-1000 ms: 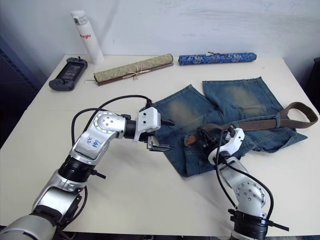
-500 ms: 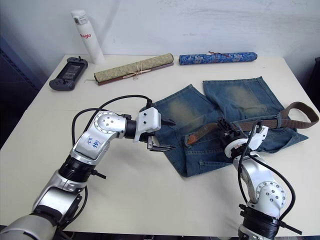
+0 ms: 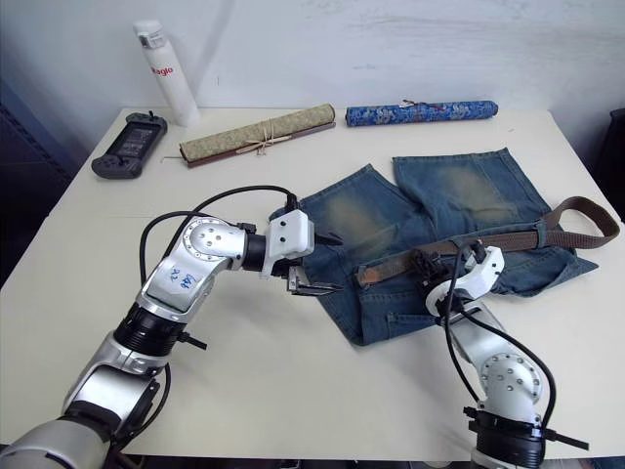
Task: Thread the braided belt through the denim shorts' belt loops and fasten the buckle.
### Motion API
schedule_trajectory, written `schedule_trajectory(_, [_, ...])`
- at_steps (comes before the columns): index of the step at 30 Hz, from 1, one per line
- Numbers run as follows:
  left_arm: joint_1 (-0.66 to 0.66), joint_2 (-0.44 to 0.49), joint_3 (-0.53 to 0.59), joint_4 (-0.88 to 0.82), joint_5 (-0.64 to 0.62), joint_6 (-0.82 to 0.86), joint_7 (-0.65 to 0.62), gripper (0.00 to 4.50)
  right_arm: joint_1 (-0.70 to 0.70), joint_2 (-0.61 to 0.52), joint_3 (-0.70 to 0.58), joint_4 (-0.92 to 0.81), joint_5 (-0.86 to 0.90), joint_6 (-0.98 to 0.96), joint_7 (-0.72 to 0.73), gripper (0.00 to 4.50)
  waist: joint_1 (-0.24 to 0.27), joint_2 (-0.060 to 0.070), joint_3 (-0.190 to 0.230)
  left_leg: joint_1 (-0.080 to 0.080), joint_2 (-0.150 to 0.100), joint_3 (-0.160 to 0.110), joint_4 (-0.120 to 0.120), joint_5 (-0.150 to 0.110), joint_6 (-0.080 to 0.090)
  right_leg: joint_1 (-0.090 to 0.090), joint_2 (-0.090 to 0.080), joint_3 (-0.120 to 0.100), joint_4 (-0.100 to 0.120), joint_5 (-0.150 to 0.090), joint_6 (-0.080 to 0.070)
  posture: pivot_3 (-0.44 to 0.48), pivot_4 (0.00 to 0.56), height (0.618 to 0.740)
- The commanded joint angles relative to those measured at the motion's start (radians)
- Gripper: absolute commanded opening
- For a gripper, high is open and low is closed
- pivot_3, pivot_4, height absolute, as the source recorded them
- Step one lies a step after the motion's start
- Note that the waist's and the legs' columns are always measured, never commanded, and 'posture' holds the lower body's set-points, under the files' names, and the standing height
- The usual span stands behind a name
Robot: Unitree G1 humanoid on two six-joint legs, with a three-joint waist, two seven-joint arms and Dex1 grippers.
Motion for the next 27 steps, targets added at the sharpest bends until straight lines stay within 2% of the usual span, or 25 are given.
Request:
schedule_trajectory(1, [-0.024, 0.001, 0.004, -0.016, -0.004, -0.009, -0.005, 4.5, -0.003, 0.018, -0.029, -0.006, -0.068, -0.065, 0.034, 0.05, 0.001, 0.0, 0.0, 0.0, 0.0, 0.0, 0.0, 0.0, 0.0, 0.0, 0.0, 0.0, 0.0, 0.0, 0.0, 0.0, 0.15, 0.686])
schedule_trajectory(6, [-0.024, 0.005, 0.004, -0.017, -0.004, -0.009, -0.007, 4.5, 0.005, 0.033, -0.048, -0.029, -0.06, -0.056, 0.036, 0.05, 0.01, 0.0, 0.0, 0.0, 0.0, 0.0, 0.0, 0.0, 0.0, 0.0, 0.0, 0.0, 0.0, 0.0, 0.0, 0.0, 0.15, 0.686])
schedule_trajectory(12, [-0.026, 0.001, 0.002, -0.012, -0.005, -0.012, -0.007, 4.5, 0.049, 0.062, 0.072, -0.108, -0.008, 0.065, 0.057, 0.05, 0.007, 0.0, 0.0, 0.0, 0.0, 0.0, 0.0, 0.0, 0.0, 0.0, 0.0, 0.0, 0.0, 0.0, 0.0, 0.0, 0.15, 0.686])
schedule_trajectory(15, [-0.029, -0.001, 0.002, -0.007, -0.004, -0.014, -0.007, 4.5, 0.061, 0.054, 0.129, -0.109, -0.067, 0.097, 0.09, 0.05, -0.004, 0.0, 0.0, 0.0, 0.0, 0.0, 0.0, 0.0, 0.0, 0.0, 0.0, 0.0, 0.0, 0.0, -0.001, 0.0, 0.15, 0.686])
schedule_trajectory(21, [-0.031, -0.003, 0.0, -0.007, -0.005, -0.012, -0.007, 4.5, 0.027, 0.079, 0.105, -0.093, -0.082, 0.067, 0.103, 0.05, -0.003, 0.0, 0.0, 0.0, 0.0, 0.0, 0.0, 0.0, 0.0, 0.0, 0.0, 0.0, 0.001, -0.001, -0.001, 0.0, 0.15, 0.686])
schedule_trajectory(27, [-0.029, -0.002, -0.002, -0.008, -0.005, -0.013, -0.008, 4.5, 0.04, 0.066, 0.131, -0.11, -0.005, 0.183, 0.048, 0.05, -0.002, 0.0, 0.0, 0.0, 0.0, 0.0, 0.0, 0.0, 0.0, 0.0, 0.0, 0.0, 0.001, -0.001, -0.001, 0.0, 0.15, 0.686])
